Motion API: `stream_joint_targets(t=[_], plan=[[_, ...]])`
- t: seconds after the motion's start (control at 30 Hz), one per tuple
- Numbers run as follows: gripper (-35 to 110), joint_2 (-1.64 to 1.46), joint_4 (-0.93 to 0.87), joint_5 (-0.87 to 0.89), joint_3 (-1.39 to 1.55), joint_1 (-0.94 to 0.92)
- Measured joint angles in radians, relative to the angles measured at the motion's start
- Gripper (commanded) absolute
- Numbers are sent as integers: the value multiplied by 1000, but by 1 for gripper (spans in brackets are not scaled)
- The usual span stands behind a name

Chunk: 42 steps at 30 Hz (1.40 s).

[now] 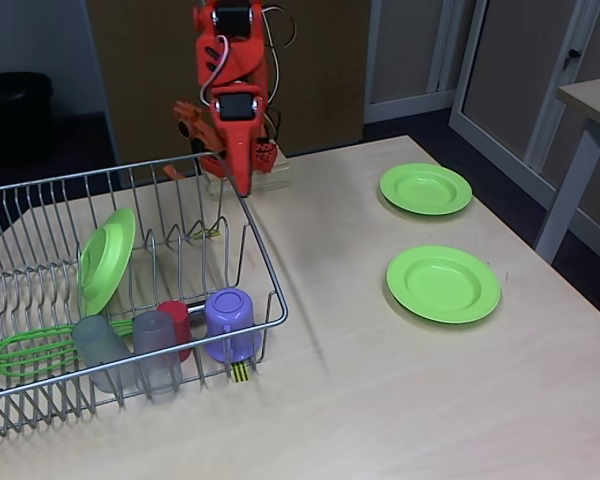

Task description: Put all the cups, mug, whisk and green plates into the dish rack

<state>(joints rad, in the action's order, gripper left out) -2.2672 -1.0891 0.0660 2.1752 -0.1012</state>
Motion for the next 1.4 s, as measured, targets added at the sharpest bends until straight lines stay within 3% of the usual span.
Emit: stream_joint_targets(t=[0.37, 0.63, 1.07, 1.4], plan=[[13, 94, 301, 387, 179, 500], [31, 357, 488, 382, 153, 704], [38, 787, 637, 383, -32, 790], [37, 928, 673, 354, -133, 790]])
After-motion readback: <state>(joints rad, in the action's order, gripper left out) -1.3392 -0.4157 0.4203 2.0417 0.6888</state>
